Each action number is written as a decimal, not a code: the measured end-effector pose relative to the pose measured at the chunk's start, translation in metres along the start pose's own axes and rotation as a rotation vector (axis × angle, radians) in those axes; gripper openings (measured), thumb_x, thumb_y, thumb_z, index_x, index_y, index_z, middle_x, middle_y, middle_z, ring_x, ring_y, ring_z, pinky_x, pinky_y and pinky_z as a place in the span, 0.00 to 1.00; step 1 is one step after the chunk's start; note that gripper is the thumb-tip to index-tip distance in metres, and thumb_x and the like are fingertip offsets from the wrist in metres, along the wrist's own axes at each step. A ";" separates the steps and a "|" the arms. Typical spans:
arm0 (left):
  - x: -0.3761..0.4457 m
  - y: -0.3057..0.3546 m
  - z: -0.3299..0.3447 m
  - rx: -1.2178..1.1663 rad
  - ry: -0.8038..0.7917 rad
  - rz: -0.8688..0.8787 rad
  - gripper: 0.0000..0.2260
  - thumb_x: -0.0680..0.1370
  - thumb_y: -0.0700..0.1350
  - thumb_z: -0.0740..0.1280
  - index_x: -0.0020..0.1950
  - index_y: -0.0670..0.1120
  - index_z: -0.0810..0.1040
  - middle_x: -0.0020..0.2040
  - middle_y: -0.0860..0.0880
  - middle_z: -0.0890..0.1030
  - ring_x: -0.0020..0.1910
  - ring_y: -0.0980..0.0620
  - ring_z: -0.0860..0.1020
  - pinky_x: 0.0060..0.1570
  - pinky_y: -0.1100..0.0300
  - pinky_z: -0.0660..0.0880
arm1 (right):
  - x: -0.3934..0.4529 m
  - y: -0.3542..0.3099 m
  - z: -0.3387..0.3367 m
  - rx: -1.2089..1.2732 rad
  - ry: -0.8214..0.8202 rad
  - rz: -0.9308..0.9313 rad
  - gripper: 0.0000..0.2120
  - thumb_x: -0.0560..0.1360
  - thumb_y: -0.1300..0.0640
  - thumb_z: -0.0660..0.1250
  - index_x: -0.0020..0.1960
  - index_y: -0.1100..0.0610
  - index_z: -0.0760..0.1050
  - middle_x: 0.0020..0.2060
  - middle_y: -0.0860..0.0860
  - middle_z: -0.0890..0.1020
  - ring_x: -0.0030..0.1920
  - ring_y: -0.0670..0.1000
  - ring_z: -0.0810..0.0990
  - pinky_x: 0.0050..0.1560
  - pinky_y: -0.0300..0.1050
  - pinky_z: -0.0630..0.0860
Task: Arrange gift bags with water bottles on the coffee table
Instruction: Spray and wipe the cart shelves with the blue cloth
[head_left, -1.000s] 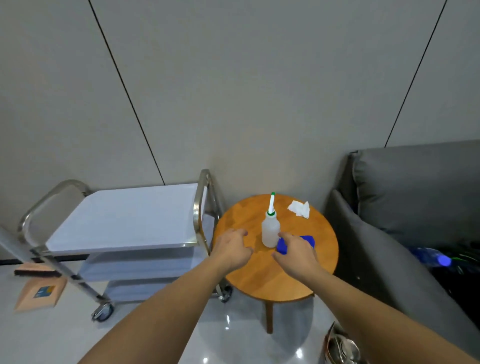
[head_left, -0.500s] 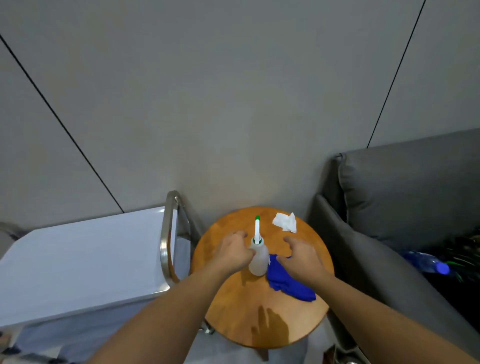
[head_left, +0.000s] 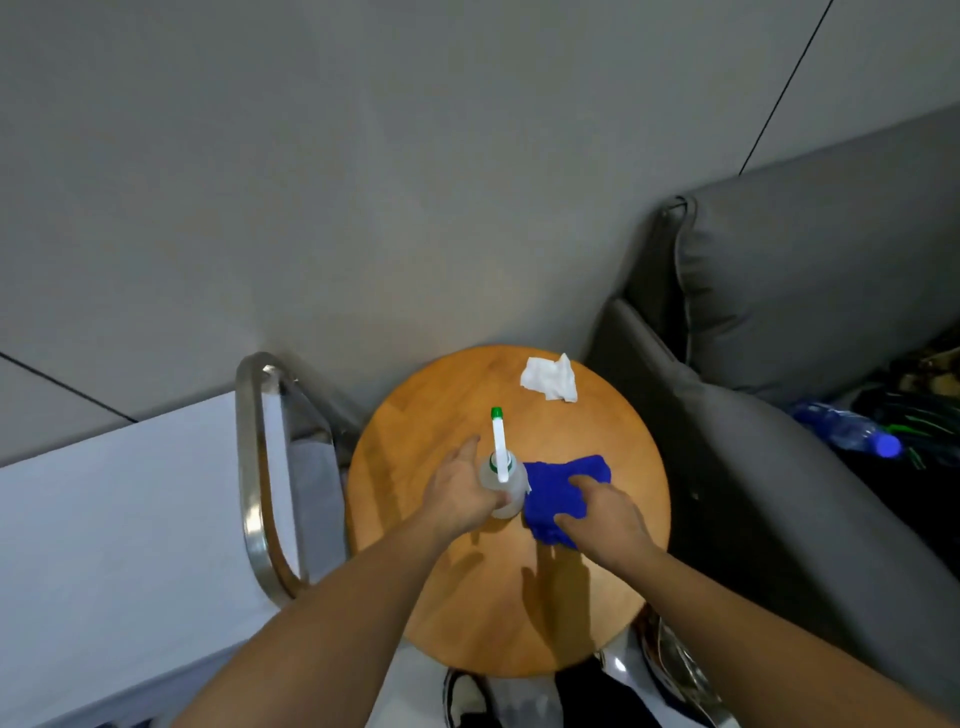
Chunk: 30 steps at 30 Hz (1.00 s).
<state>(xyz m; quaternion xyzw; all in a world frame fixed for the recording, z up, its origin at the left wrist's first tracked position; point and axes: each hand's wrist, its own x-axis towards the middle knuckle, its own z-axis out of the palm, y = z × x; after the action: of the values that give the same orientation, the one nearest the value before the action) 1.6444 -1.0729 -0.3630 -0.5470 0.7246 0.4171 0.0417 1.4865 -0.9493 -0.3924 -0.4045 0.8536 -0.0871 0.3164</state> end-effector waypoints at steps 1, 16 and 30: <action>0.007 0.001 0.005 -0.027 0.008 0.006 0.45 0.73 0.48 0.77 0.82 0.51 0.54 0.79 0.49 0.63 0.76 0.45 0.65 0.70 0.50 0.68 | 0.009 0.001 0.002 -0.003 -0.013 -0.008 0.30 0.77 0.47 0.69 0.76 0.51 0.66 0.62 0.50 0.79 0.56 0.49 0.79 0.52 0.42 0.78; 0.038 -0.009 0.053 -0.169 0.208 -0.021 0.23 0.72 0.39 0.75 0.66 0.45 0.76 0.51 0.52 0.81 0.52 0.48 0.81 0.45 0.73 0.72 | 0.078 -0.014 0.015 0.366 -0.120 -0.433 0.47 0.72 0.48 0.75 0.82 0.44 0.50 0.77 0.47 0.61 0.75 0.52 0.64 0.68 0.53 0.72; -0.037 -0.037 0.061 -0.312 0.294 -0.133 0.10 0.72 0.45 0.75 0.49 0.56 0.80 0.40 0.61 0.80 0.44 0.55 0.79 0.42 0.64 0.72 | 0.038 -0.051 0.056 0.427 -0.109 -0.597 0.31 0.76 0.43 0.72 0.73 0.54 0.68 0.65 0.50 0.75 0.63 0.49 0.74 0.56 0.49 0.76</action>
<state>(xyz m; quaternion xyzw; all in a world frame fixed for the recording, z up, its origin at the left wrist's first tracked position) 1.6658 -1.0071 -0.4045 -0.6483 0.6121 0.4361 -0.1221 1.5353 -1.0051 -0.4335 -0.5646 0.6426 -0.3298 0.3994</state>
